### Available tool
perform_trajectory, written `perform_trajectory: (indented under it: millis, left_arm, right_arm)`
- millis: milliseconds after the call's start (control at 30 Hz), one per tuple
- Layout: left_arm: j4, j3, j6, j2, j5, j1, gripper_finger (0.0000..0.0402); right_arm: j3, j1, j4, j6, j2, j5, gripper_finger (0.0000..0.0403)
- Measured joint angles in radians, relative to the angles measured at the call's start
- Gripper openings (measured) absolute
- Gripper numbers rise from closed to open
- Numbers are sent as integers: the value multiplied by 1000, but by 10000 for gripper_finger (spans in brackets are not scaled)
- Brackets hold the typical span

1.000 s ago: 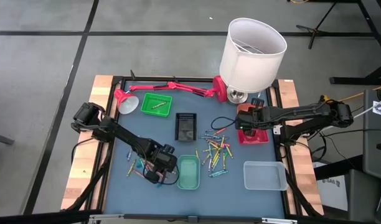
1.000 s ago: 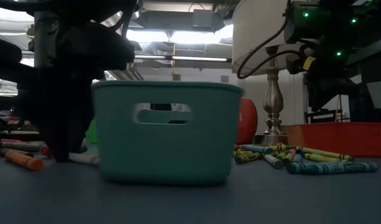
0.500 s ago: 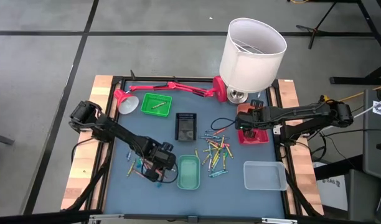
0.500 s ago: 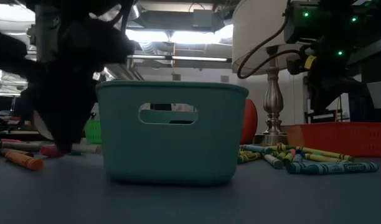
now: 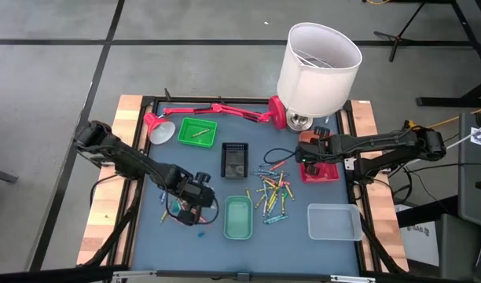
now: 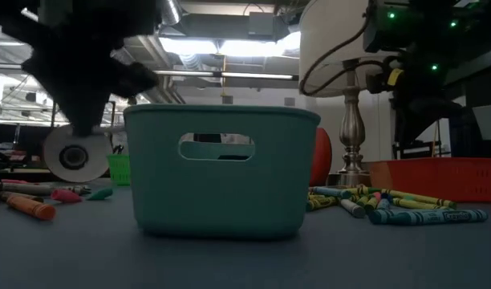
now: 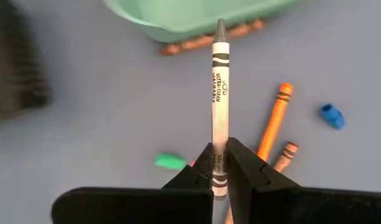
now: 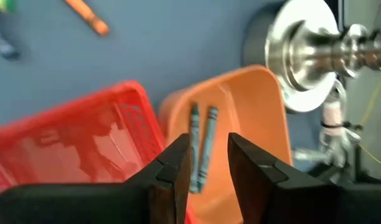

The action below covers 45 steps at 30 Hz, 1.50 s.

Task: Sort crayons
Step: Put the gray crayon into the green bin

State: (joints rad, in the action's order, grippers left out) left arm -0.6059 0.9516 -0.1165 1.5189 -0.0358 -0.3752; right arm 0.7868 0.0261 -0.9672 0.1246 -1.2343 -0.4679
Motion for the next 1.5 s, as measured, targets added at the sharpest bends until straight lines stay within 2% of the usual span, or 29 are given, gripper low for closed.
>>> perform_trajectory:
  millis: [267,533,1033,1300,1500]
  left_arm:
    - [-102,1,-119,-139,-217,41,6]
    - [-155,1,-139,-212,-368,179,6]
    - [-198,1,-127,-206,-371,524,6]
    - [-196,1,23,-203,-367,675,6]
    - [-195,1,98,-179,-326,752,6]
  right_arm:
    - [0,0,96,-7,0,126,106]
    - [0,0,173,-7,0,173,106]
    - [0,0,315,-7,0,174,106]
    - [0,0,323,-7,0,174,106]
    - [0,0,321,-7,0,174,106]
